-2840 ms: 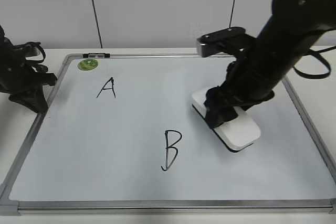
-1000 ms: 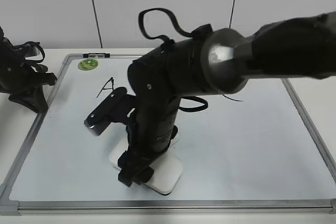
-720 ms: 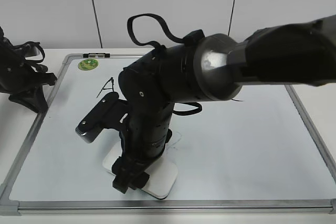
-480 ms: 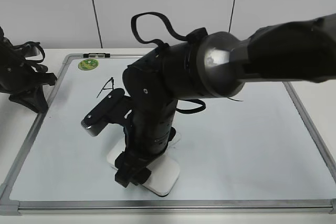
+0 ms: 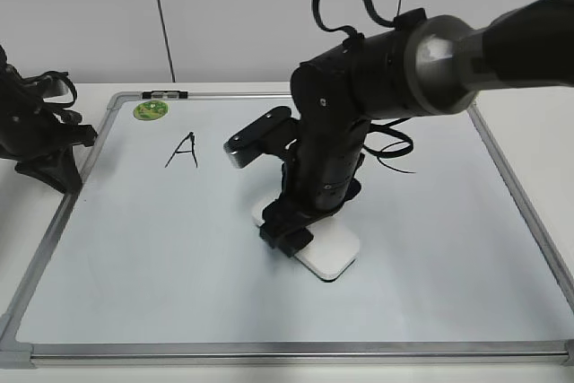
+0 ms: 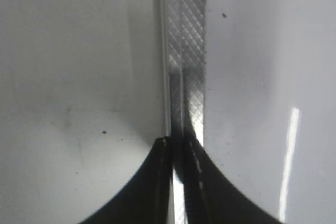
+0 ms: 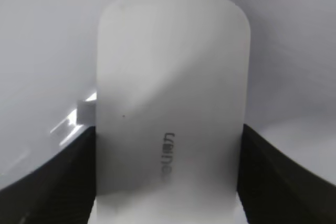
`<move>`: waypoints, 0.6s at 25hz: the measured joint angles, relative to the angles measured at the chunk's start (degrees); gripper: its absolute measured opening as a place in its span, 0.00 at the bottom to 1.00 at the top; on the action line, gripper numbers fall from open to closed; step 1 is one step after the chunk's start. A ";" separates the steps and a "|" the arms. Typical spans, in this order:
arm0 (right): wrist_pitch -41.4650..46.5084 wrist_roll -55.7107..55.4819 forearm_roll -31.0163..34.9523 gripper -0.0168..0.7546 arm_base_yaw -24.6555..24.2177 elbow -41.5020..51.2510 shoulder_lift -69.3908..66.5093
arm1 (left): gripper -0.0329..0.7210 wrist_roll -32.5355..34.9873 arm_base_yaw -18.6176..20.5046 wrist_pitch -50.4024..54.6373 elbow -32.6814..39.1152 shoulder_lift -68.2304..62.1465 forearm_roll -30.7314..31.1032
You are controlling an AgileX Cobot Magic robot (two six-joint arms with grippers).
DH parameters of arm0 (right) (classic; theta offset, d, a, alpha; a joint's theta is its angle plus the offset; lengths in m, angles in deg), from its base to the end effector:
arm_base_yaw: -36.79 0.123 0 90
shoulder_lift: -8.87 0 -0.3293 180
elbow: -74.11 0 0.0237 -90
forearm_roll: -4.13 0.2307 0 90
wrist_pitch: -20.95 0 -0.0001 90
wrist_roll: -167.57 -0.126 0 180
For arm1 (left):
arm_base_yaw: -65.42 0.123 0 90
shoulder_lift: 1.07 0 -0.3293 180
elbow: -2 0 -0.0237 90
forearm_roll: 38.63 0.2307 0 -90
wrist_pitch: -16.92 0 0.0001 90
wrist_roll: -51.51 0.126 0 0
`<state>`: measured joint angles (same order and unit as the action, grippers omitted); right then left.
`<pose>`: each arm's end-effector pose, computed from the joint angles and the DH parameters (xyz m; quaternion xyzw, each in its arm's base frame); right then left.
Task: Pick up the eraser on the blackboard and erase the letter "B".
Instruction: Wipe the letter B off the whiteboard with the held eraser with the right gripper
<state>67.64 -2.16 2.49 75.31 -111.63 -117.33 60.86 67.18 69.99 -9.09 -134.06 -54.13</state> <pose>0.3406 0.2678 0.1694 -0.4182 0.9014 0.0162 0.1113 0.4464 -0.0132 0.1397 -0.0105 0.9928 -0.1065 0.0540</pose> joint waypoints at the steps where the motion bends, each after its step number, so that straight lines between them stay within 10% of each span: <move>1: 0.00 -0.80 -0.79 0.73 -1.05 0.00 0.00 | 0.10 0.00 0.00 0.00 0.00 0.00 0.00; 15: 1.93 -4.83 -6.74 0.73 -7.04 0.11 3.78 | 0.10 0.00 0.00 0.00 0.00 0.00 0.00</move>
<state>69.57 -6.99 -4.26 68.27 -111.53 -113.55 60.86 67.18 69.99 -9.09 -134.06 -54.13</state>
